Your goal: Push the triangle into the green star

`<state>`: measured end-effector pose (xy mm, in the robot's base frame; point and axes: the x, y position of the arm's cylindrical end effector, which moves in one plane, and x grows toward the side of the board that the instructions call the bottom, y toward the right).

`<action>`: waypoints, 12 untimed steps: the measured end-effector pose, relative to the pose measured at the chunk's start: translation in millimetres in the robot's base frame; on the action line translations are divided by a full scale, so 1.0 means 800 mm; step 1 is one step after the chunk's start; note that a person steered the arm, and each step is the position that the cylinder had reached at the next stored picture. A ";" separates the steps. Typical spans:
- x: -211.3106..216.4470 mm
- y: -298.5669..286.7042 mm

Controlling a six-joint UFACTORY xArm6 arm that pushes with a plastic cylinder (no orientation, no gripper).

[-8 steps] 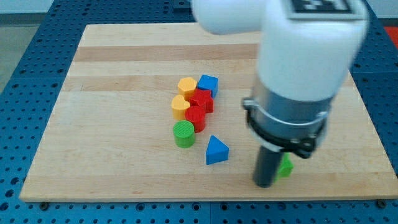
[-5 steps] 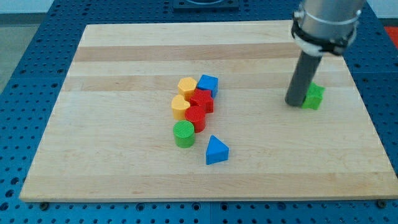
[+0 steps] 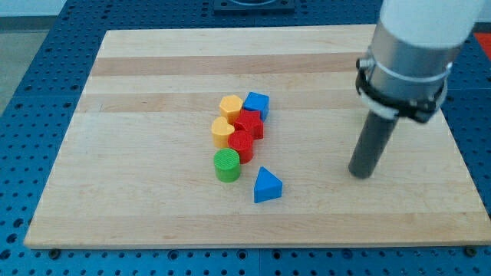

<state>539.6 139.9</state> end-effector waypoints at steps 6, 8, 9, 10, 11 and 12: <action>0.067 -0.184; 0.044 -0.185; 0.026 -0.169; -0.037 -0.116; -0.087 -0.079; -0.088 -0.078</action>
<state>469.2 77.6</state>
